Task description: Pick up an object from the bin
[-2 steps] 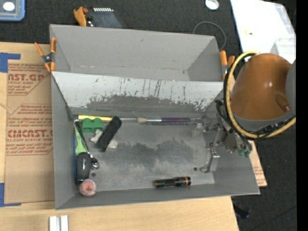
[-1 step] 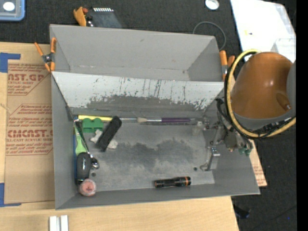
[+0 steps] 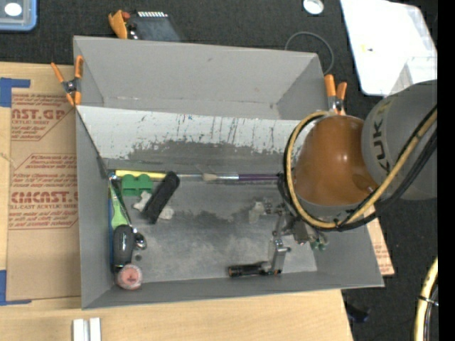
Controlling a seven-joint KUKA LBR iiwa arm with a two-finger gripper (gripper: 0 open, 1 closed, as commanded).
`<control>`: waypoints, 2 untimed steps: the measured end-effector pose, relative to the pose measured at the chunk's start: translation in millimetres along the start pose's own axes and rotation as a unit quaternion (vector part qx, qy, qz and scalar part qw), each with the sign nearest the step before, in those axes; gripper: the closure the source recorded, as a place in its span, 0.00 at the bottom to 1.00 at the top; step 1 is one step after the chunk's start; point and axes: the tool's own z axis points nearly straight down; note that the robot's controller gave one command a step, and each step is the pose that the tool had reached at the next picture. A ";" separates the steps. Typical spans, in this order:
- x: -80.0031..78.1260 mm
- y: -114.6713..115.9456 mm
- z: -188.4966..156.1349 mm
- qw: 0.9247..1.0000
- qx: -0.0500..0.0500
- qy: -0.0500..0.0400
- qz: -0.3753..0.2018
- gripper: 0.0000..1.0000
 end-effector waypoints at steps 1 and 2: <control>0.5 10.1 8.0 0.999 0.001 0.000 -0.039 0.00; 1.2 37.8 15.0 0.975 -0.001 0.003 -0.224 0.00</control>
Offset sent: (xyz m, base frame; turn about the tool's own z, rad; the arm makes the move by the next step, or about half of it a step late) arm -0.0042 0.0447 -0.0176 -0.4805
